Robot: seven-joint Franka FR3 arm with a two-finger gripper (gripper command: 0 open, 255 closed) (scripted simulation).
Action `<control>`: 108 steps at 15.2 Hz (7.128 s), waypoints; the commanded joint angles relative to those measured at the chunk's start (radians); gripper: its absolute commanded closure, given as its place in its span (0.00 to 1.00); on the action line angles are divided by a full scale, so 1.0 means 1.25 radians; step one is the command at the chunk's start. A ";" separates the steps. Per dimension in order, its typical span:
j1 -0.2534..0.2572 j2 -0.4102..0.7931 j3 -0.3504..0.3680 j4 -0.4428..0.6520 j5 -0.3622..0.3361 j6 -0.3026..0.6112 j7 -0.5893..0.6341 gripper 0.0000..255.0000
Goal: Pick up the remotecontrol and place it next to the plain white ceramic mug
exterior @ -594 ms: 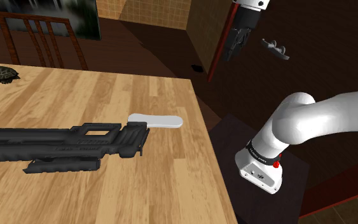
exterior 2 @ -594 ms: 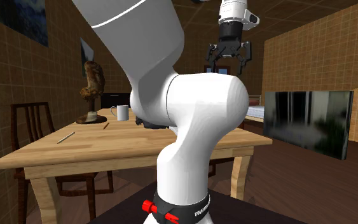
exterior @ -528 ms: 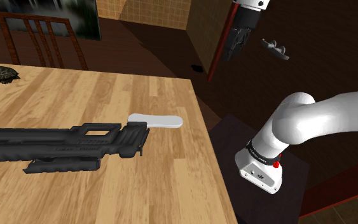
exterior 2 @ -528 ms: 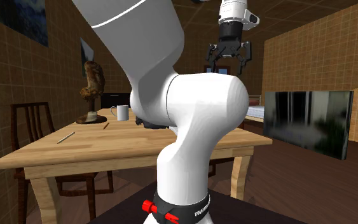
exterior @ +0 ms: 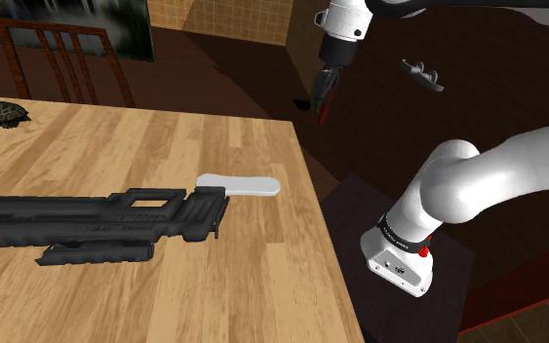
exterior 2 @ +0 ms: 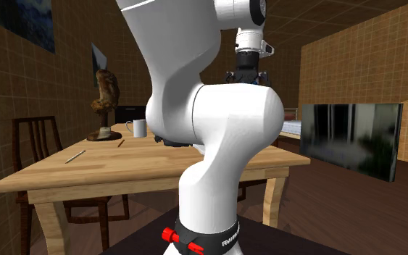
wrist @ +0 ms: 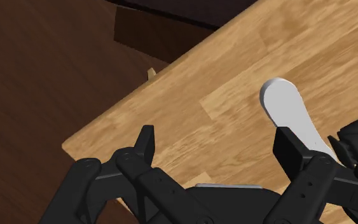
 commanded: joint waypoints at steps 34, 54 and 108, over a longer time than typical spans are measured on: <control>0.174 0.478 0.195 0.014 -0.028 0.491 -0.100 0.00; 0.175 0.414 0.190 0.055 -0.011 0.388 -0.112 1.00; 0.494 0.929 0.384 0.926 -0.257 -0.012 0.429 1.00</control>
